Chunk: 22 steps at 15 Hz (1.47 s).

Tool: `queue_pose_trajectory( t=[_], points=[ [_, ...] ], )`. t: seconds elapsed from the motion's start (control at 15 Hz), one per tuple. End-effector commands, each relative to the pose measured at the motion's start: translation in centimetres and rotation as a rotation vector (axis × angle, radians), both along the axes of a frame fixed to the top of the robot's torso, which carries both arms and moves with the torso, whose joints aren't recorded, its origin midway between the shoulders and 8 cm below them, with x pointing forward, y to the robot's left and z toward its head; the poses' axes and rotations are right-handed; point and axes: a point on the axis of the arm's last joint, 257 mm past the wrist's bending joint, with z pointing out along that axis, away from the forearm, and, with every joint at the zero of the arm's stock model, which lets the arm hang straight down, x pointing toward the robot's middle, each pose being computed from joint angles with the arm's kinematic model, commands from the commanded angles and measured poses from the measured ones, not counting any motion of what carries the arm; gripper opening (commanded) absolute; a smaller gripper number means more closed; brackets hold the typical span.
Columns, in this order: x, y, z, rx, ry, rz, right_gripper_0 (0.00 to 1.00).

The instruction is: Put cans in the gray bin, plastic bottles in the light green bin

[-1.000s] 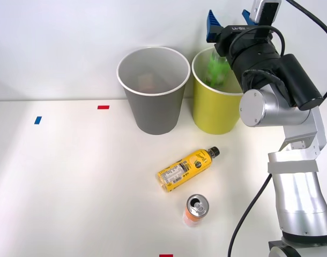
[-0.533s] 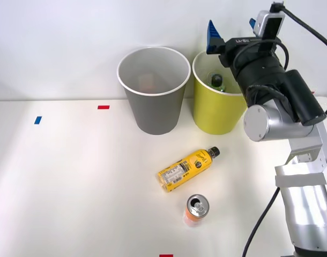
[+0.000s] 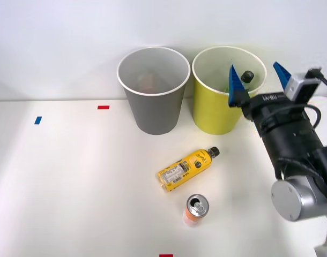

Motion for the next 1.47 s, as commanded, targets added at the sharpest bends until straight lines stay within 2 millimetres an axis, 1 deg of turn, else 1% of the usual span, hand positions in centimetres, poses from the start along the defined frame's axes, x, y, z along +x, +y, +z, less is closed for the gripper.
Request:
queue_pose_trajectory(
  t=[0.07,0.13,0.27,0.67,0.8,1.07,1.27,1.47],
  points=[
    [-5.1,-1.7,-4.1,0.003,0.031,-0.014,1.00],
    [-6.7,-2.8,-6.1,0.008,0.060,-0.037,1.00],
    [-9.1,-4.0,-9.0,0.029,0.109,-0.067,1.00],
    [-14.0,-5.9,-15.6,0.050,0.270,-0.134,1.00],
    [-15.4,-6.1,-17.1,0.051,0.311,-0.151,1.00],
    [-16.5,-6.5,-18.7,0.074,0.353,-0.186,1.00],
    [-16.6,-6.8,-20.9,0.094,0.379,-0.233,1.00],
    [-16.7,-7.1,-22.1,0.084,0.395,-0.265,1.00]
  ],
)
